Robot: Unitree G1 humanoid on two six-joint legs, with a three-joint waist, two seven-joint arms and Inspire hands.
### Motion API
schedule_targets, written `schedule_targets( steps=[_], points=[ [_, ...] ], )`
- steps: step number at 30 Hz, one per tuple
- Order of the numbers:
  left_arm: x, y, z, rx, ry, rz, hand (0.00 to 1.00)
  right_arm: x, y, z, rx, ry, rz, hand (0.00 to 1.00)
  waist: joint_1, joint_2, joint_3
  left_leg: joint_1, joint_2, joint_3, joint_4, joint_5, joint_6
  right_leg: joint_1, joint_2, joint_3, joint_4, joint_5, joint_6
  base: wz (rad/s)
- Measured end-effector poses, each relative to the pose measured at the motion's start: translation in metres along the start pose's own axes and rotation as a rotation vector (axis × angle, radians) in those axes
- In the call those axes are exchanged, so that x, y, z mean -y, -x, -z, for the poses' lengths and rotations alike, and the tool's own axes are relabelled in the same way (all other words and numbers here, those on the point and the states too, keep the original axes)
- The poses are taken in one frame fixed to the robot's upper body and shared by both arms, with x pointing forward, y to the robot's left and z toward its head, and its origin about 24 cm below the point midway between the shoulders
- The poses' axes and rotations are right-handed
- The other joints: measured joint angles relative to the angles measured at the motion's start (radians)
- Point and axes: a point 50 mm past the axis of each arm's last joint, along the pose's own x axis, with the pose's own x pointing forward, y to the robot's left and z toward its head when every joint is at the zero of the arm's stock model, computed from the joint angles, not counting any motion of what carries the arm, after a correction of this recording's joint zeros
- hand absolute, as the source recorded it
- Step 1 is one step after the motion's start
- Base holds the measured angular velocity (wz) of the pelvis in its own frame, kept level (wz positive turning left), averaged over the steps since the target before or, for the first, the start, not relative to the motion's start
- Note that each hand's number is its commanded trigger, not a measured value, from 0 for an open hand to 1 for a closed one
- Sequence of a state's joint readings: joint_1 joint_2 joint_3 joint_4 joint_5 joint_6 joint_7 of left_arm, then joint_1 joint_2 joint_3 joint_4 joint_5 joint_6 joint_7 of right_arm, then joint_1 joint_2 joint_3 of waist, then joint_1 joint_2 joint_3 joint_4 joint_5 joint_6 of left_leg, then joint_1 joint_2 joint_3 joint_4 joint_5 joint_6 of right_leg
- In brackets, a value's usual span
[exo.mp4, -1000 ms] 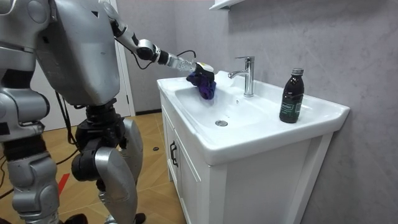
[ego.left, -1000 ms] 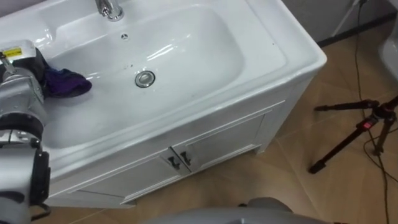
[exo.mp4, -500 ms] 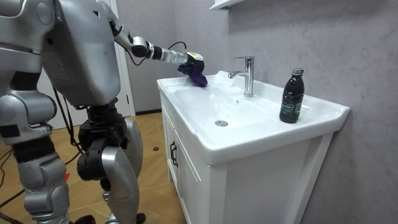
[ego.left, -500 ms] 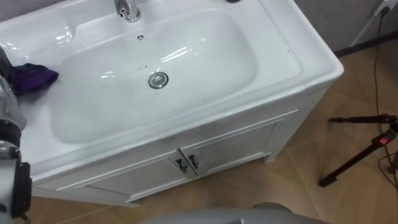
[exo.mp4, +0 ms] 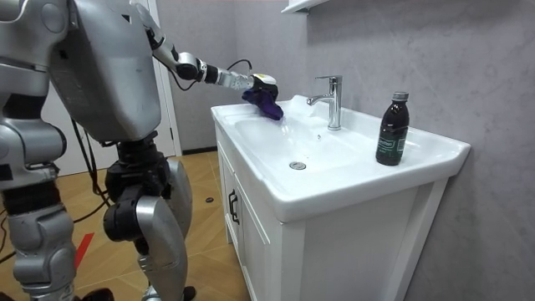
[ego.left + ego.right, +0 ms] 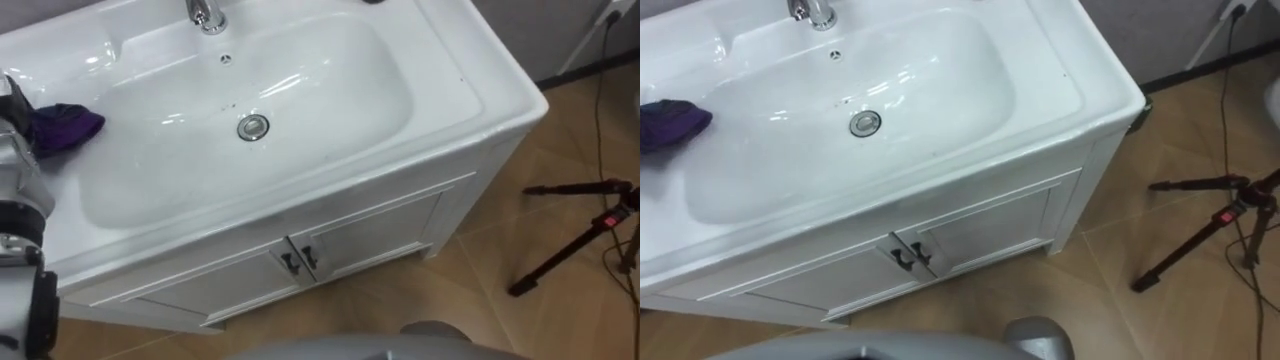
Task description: Wipe basin
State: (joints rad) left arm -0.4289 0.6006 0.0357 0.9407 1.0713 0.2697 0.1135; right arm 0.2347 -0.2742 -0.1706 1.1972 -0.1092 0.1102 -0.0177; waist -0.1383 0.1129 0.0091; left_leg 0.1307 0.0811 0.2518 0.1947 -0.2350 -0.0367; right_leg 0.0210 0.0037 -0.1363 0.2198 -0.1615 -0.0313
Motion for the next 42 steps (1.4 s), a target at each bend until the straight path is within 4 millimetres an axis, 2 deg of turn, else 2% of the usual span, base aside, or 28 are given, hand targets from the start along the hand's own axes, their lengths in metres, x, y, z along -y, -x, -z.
schedule_targets(
  steps=[5, 13, 16, 28, 38, 42],
  points=[
    [-0.002, 0.000, -0.003, 0.007, -0.003, -0.041, 1.00, -0.001, 0.000, 0.002, -0.003, 0.001, -0.014, 0.00, -0.026, 0.001, 0.0001, 0.004, 0.000, 0.016, -0.002, 0.000, 0.000, -0.002, 0.001, 0.011, 0.003, 0.000, 0.000, -0.08],
    [-0.002, 0.008, -0.033, 0.090, 0.027, -0.099, 1.00, -0.003, 0.000, 0.003, -0.009, 0.012, -0.019, 0.00, -0.058, -0.001, 0.0011, -0.001, -0.001, 0.022, -0.006, 0.000, 0.000, -0.008, 0.010, 0.028, 0.002, -0.001, 0.003, -0.02],
    [-0.010, 0.010, -0.042, 0.130, 0.021, -0.135, 1.00, -0.003, 0.000, 0.003, -0.008, 0.014, -0.028, 0.00, -0.073, -0.003, 0.0002, -0.001, -0.001, 0.016, -0.007, 0.000, 0.000, -0.012, 0.010, 0.027, 0.002, -0.001, 0.003, -0.01],
    [-0.036, 0.020, -0.072, 0.302, 0.034, -0.301, 1.00, -0.013, 0.001, 0.002, 0.013, 0.041, -0.089, 0.00, -0.086, -0.015, 0.0038, 0.022, -0.001, 0.011, -0.021, 0.000, 0.000, -0.003, 0.015, 0.053, 0.002, -0.001, 0.002, -0.06],
    [-0.031, 0.024, -0.081, 0.352, 0.005, -0.292, 1.00, -0.016, 0.001, 0.002, 0.013, 0.040, -0.117, 0.00, -0.099, -0.017, 0.0039, 0.019, -0.002, 0.020, -0.021, 0.000, 0.000, -0.017, 0.016, 0.057, 0.016, -0.001, 0.002, -0.01],
    [-0.019, 0.027, -0.088, 0.362, 0.005, -0.243, 1.00, -0.018, 0.001, -0.001, 0.021, 0.061, -0.124, 0.00, -0.100, -0.018, 0.0042, 0.020, -0.004, 0.020, -0.022, 0.000, 0.000, -0.019, 0.015, 0.056, 0.017, -0.001, 0.003, 0.00]
  ],
)
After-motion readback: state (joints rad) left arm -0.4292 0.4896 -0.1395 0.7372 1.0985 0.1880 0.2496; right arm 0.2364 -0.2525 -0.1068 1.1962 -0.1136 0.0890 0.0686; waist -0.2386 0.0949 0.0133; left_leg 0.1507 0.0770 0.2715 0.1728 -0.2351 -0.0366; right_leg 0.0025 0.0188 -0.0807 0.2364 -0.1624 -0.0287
